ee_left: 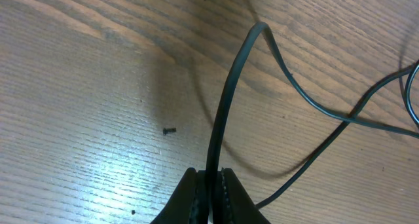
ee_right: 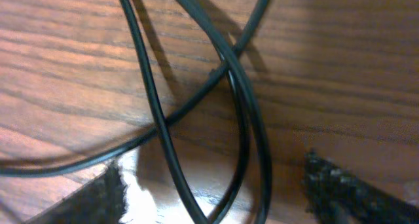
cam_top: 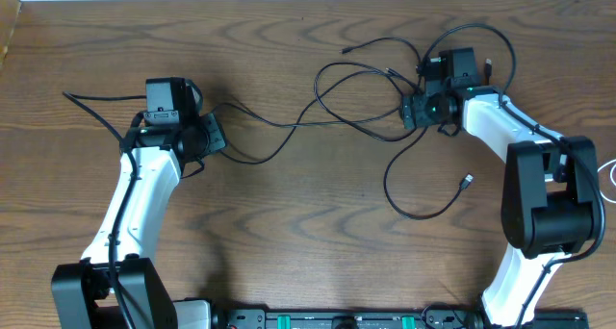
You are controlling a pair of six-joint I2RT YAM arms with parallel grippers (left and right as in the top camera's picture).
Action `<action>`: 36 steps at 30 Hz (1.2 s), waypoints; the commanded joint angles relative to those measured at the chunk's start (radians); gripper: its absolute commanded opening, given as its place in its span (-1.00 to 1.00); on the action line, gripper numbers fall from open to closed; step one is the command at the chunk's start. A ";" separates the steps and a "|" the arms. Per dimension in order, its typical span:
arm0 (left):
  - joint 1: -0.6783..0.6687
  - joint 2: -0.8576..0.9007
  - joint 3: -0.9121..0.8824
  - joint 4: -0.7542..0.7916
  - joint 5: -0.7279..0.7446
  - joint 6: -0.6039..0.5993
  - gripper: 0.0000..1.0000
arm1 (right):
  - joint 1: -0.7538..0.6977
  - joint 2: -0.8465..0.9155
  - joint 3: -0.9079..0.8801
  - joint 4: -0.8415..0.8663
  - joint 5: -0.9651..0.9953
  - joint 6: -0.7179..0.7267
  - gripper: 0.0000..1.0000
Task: Untangle cables
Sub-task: 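Pull right gripper up and right, straightening the black cable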
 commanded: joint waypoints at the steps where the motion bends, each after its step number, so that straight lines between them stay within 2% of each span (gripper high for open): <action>1: -0.002 -0.006 0.020 0.001 -0.013 -0.013 -0.84 | -0.001 0.026 0.000 -0.014 -0.030 -0.011 0.25; 2: -0.002 -0.006 0.020 0.001 -0.013 -0.013 -0.84 | -0.001 0.027 0.000 -0.023 -0.030 -0.011 -0.24; 3: -0.002 -0.006 0.020 0.001 -0.013 -0.013 -0.83 | -0.001 0.027 0.000 -0.027 -0.029 -0.011 -0.61; 4: -0.002 -0.006 0.020 0.001 -0.013 -0.013 -0.84 | -0.002 0.025 0.000 -0.030 -0.029 -0.011 -0.88; 5: -0.002 -0.006 0.020 0.001 -0.013 -0.013 -0.84 | -0.002 0.019 0.000 -0.032 -0.029 -0.011 -0.98; 11: -0.002 -0.006 0.020 0.000 -0.013 -0.013 -0.84 | -0.011 -0.122 0.002 -0.077 -0.030 0.016 -0.98; 18: -0.002 -0.006 0.020 0.000 -0.013 -0.013 -0.84 | -0.072 -0.434 0.002 -0.170 0.016 0.013 -0.98; 22: -0.002 -0.006 0.020 0.000 -0.013 -0.013 -0.84 | -0.134 -0.582 0.002 -0.209 0.167 0.012 -0.98; 24: -0.002 -0.006 0.020 0.000 -0.013 -0.013 -0.84 | -0.174 -0.639 0.002 -0.233 0.310 0.017 -0.98; 25: -0.002 -0.006 0.020 -0.003 -0.013 -0.013 -0.84 | -0.203 -0.666 0.002 -0.250 0.409 0.046 -0.98; 27: -0.002 -0.006 0.020 -0.003 -0.013 -0.013 -0.84 | -0.245 -0.687 0.002 -0.273 0.476 0.092 -0.98; 36: -0.002 -0.006 0.020 -0.003 -0.013 -0.013 -0.84 | -0.317 -0.673 0.002 -0.296 0.214 0.109 -0.98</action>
